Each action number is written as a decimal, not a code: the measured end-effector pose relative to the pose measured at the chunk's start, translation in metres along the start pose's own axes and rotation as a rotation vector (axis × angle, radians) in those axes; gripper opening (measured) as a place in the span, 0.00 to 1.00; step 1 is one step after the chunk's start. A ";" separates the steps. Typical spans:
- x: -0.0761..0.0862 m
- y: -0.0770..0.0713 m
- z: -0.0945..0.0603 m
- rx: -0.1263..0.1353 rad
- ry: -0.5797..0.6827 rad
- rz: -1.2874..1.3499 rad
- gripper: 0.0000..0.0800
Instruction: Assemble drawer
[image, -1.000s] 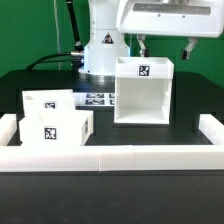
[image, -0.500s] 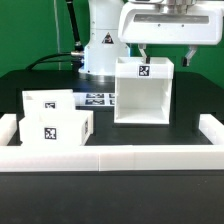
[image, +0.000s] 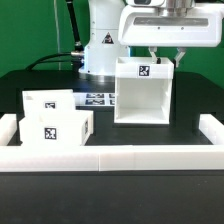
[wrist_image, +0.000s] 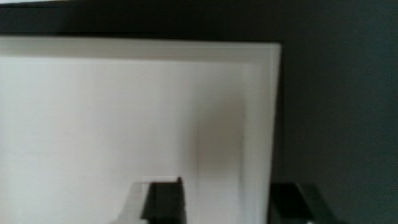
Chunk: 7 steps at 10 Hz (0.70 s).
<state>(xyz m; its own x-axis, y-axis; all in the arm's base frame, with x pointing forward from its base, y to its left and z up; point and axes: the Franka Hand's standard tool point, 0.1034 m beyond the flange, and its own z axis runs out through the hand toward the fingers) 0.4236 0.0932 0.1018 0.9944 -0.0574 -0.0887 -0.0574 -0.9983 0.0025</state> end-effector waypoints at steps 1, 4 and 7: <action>0.000 0.000 0.000 0.000 0.000 0.000 0.10; 0.000 0.000 0.000 0.000 0.000 0.000 0.05; 0.000 0.000 0.000 0.000 0.000 0.000 0.05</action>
Offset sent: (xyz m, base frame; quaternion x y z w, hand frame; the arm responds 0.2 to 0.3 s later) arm 0.0000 0.0000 0.0000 0.0000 0.0000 0.0000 1.0000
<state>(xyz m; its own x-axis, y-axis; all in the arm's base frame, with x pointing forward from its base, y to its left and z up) 0.4237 0.0933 0.1018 0.9944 -0.0571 -0.0888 -0.0571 -0.9984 0.0025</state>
